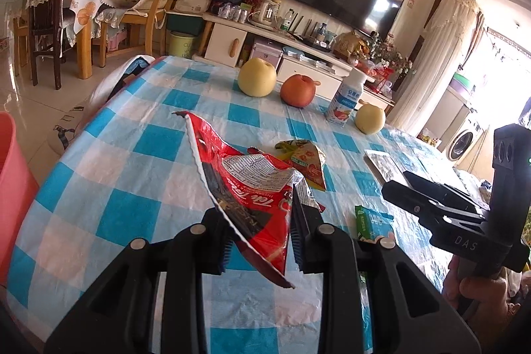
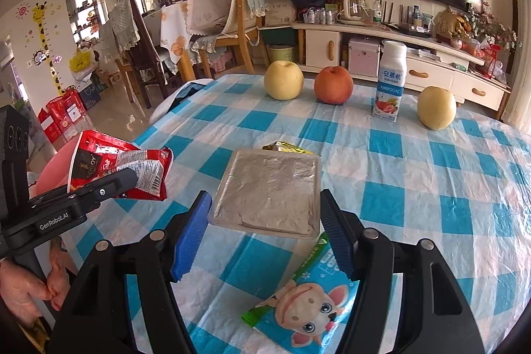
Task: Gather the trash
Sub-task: 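Lift the red bag with the left tool while the right tool grasps the silver foil tray, then carry both items over the pink bucket and open both tools to drop them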
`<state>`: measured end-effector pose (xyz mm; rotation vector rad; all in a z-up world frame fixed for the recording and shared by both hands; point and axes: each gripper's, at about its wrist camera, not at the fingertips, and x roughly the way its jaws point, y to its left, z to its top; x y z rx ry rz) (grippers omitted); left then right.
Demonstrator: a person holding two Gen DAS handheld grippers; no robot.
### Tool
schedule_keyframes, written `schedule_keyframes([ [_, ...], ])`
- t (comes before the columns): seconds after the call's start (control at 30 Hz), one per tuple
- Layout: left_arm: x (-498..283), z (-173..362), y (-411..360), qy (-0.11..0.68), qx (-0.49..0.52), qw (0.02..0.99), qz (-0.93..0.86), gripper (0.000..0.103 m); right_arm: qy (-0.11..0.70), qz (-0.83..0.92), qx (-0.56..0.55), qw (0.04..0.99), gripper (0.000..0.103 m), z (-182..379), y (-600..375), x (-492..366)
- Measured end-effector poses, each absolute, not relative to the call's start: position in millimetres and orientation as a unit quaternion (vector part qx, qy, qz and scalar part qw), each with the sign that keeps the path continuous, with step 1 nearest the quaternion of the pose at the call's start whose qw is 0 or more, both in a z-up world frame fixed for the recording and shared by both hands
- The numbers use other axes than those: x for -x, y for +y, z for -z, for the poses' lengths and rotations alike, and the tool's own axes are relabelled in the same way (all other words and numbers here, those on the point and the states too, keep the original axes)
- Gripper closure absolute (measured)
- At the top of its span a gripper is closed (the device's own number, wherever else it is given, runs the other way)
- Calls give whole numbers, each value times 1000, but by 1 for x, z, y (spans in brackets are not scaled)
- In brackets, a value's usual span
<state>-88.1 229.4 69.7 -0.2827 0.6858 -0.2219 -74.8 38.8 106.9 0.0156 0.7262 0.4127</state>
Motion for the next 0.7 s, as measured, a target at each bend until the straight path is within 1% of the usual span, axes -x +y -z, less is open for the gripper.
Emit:
schedule_keyframes([
  [0.3, 98, -85, 268, 302, 171, 936, 60, 73, 349, -238, 11, 906, 36, -120, 88, 80],
  [0.7, 120, -100, 352, 252, 255, 933, -40, 73, 324, -323, 75, 886, 36, -151, 204, 88],
])
